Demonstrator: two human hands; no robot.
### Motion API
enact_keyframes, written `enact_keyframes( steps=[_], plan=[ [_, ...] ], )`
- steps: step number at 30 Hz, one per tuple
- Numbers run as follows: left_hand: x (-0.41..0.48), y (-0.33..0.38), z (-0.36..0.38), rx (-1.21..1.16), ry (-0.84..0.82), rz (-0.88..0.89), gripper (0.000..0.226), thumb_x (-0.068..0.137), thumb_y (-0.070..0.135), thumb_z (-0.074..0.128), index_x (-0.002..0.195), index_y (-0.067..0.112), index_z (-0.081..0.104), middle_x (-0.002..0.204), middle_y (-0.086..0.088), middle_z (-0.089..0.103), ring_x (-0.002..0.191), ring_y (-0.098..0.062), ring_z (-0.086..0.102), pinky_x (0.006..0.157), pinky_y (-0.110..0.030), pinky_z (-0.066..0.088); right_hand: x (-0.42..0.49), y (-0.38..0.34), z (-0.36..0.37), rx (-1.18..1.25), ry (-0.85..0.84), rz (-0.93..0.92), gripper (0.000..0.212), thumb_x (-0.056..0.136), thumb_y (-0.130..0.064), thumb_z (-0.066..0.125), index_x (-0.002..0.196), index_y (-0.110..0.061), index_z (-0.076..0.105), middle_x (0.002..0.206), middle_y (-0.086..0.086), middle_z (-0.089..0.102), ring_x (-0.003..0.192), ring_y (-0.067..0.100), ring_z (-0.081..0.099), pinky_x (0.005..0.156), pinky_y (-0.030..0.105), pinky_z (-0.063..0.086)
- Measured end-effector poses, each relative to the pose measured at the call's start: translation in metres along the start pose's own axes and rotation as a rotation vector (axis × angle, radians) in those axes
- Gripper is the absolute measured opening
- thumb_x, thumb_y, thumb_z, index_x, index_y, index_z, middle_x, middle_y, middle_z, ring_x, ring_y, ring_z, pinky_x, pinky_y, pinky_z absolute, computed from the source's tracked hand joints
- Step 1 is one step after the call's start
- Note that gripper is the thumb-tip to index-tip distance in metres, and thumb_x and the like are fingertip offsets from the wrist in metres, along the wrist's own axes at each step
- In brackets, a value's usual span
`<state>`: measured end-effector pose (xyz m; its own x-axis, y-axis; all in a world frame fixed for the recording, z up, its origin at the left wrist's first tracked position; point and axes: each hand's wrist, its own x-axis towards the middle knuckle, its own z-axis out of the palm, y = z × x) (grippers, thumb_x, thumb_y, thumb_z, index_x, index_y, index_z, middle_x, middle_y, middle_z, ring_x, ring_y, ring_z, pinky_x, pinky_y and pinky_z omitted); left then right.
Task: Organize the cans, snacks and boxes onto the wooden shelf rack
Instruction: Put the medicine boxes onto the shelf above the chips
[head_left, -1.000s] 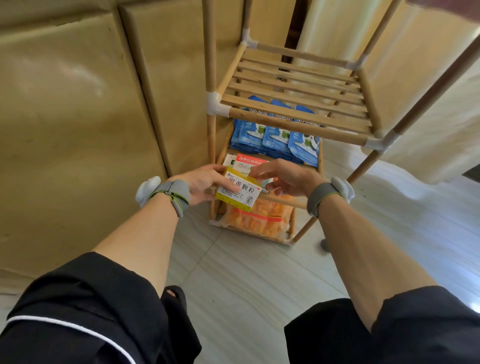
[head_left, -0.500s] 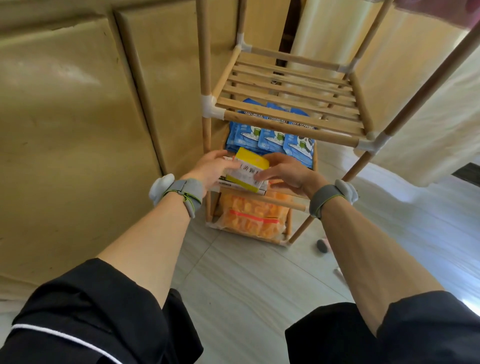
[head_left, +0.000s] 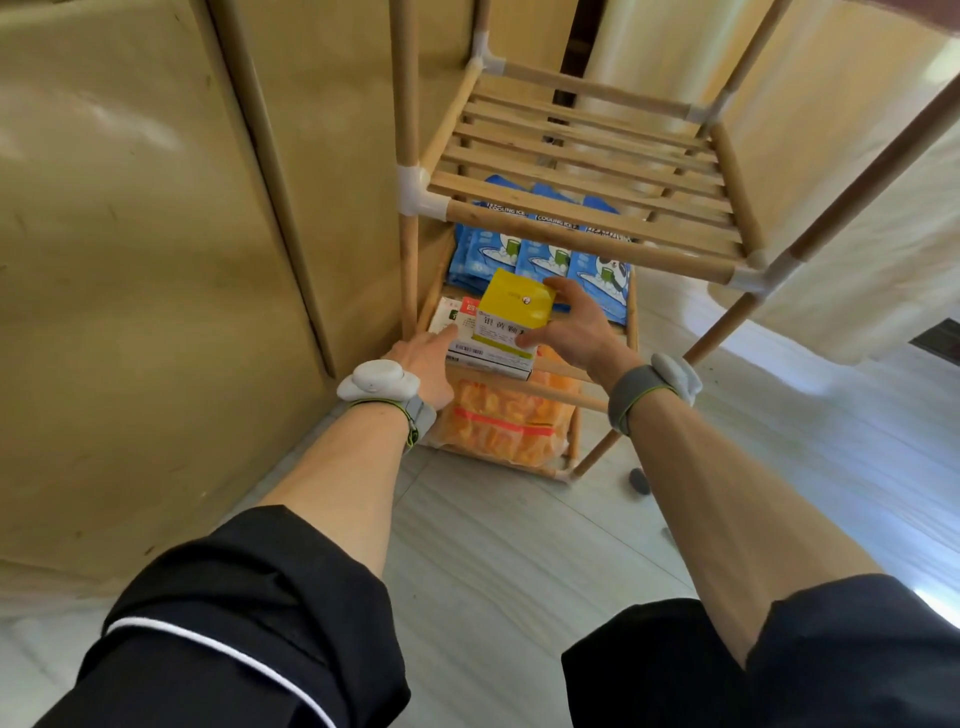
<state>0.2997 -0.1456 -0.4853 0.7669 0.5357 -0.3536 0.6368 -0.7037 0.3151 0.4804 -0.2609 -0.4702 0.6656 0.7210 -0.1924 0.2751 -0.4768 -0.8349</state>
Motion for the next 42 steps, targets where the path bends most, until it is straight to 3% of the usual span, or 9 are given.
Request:
enact_keyframes(
  steps=[7, 14, 20, 24, 27, 29, 32, 37, 42],
  plan=[
    [-0.004, 0.002, 0.003, 0.093, 0.011, 0.028, 0.086, 0.091, 0.014, 0.057, 0.159, 0.022, 0.007, 0.156, -0.008, 0.035, 0.137, -0.032, 0.042, 0.103, -0.037, 0.041, -0.001, 0.000, -0.001, 0.024, -0.010, 0.004, 0.087, 0.074, -0.002, 0.084, 0.148, -0.019, 0.040, 0.128, 0.000, 0.049, 0.110, 0.019, 0.049, 0.085, 0.030, 0.041],
    [-0.003, 0.007, 0.002, 0.112, 0.022, 0.009, 0.081, 0.093, 0.016, 0.055, 0.159, 0.020, 0.009, 0.156, -0.010, 0.035, 0.137, -0.030, 0.042, 0.104, -0.036, 0.040, -0.002, 0.000, -0.001, 0.004, -0.015, 0.025, 0.090, 0.073, -0.003, 0.084, 0.149, -0.021, 0.039, 0.128, -0.003, 0.049, 0.117, 0.020, 0.048, 0.093, 0.033, 0.041],
    [-0.002, 0.005, 0.004, 0.068, 0.011, -0.007, 0.087, 0.088, 0.017, 0.060, 0.159, 0.023, 0.009, 0.154, -0.011, 0.035, 0.133, -0.034, 0.046, 0.100, -0.039, 0.046, -0.008, -0.002, -0.002, 0.005, -0.015, 0.042, 0.108, 0.076, 0.003, 0.080, 0.160, -0.024, 0.017, 0.152, 0.004, 0.041, 0.131, 0.027, 0.049, 0.103, 0.046, 0.048],
    [-0.003, 0.004, -0.002, 0.033, 0.007, -0.033, 0.088, 0.087, 0.016, 0.059, 0.159, 0.025, 0.008, 0.147, -0.015, 0.038, 0.124, -0.037, 0.052, 0.094, -0.041, 0.051, -0.018, -0.002, -0.010, 0.012, 0.017, 0.073, 0.118, 0.079, 0.007, 0.075, 0.161, -0.026, -0.002, 0.158, 0.008, 0.034, 0.127, 0.030, 0.052, 0.080, 0.035, 0.051],
    [-0.017, 0.008, -0.010, 0.024, 0.010, -0.030, 0.086, 0.084, 0.017, 0.058, 0.157, 0.025, 0.014, 0.143, -0.015, 0.043, 0.118, -0.037, 0.056, 0.092, -0.044, 0.054, -0.036, -0.003, -0.021, -0.159, 0.001, 0.094, 0.115, 0.081, 0.005, 0.073, 0.161, -0.022, -0.006, 0.158, 0.015, 0.034, 0.099, 0.025, 0.056, 0.081, 0.037, 0.050],
    [-0.020, 0.009, -0.011, 0.013, 0.007, -0.027, 0.081, 0.084, 0.017, 0.056, 0.156, 0.023, 0.019, 0.140, -0.014, 0.047, 0.115, -0.035, 0.057, 0.091, -0.045, 0.055, -0.046, -0.001, -0.023, -0.312, -0.031, 0.113, 0.110, 0.082, 0.002, 0.072, 0.160, -0.018, -0.003, 0.151, 0.015, 0.046, 0.099, 0.030, 0.060, 0.082, 0.040, 0.052],
    [-0.037, 0.024, -0.013, 0.067, -0.004, 0.000, 0.074, 0.090, 0.018, 0.055, 0.155, 0.018, 0.021, 0.141, -0.014, 0.047, 0.121, -0.033, 0.054, 0.094, -0.042, 0.052, -0.070, 0.004, -0.026, -0.575, -0.102, 0.111, 0.091, 0.081, -0.007, 0.071, 0.155, -0.015, 0.017, 0.134, 0.011, 0.062, 0.113, 0.032, 0.060, 0.087, 0.041, 0.055],
    [-0.067, 0.066, 0.000, 0.168, 0.000, 0.087, 0.061, 0.091, 0.019, 0.055, 0.148, 0.017, 0.035, 0.147, -0.010, 0.045, 0.132, -0.031, 0.046, 0.107, -0.042, 0.041, -0.115, 0.005, -0.034, -0.779, -0.223, 0.133, 0.064, 0.088, -0.015, 0.064, 0.148, -0.014, 0.041, 0.136, 0.009, 0.059, 0.122, 0.029, 0.056, 0.098, 0.040, 0.053],
    [-0.089, 0.101, 0.014, 0.315, 0.014, 0.183, 0.047, 0.094, 0.022, 0.055, 0.140, 0.015, 0.047, 0.138, -0.008, 0.051, 0.123, -0.028, 0.053, 0.090, -0.034, 0.044, -0.154, 0.008, -0.052, -0.838, -0.196, 0.079, 0.049, 0.091, -0.016, 0.059, 0.139, -0.016, 0.055, 0.134, 0.007, 0.060, 0.121, 0.028, 0.057, 0.098, 0.040, 0.052]
  ],
)
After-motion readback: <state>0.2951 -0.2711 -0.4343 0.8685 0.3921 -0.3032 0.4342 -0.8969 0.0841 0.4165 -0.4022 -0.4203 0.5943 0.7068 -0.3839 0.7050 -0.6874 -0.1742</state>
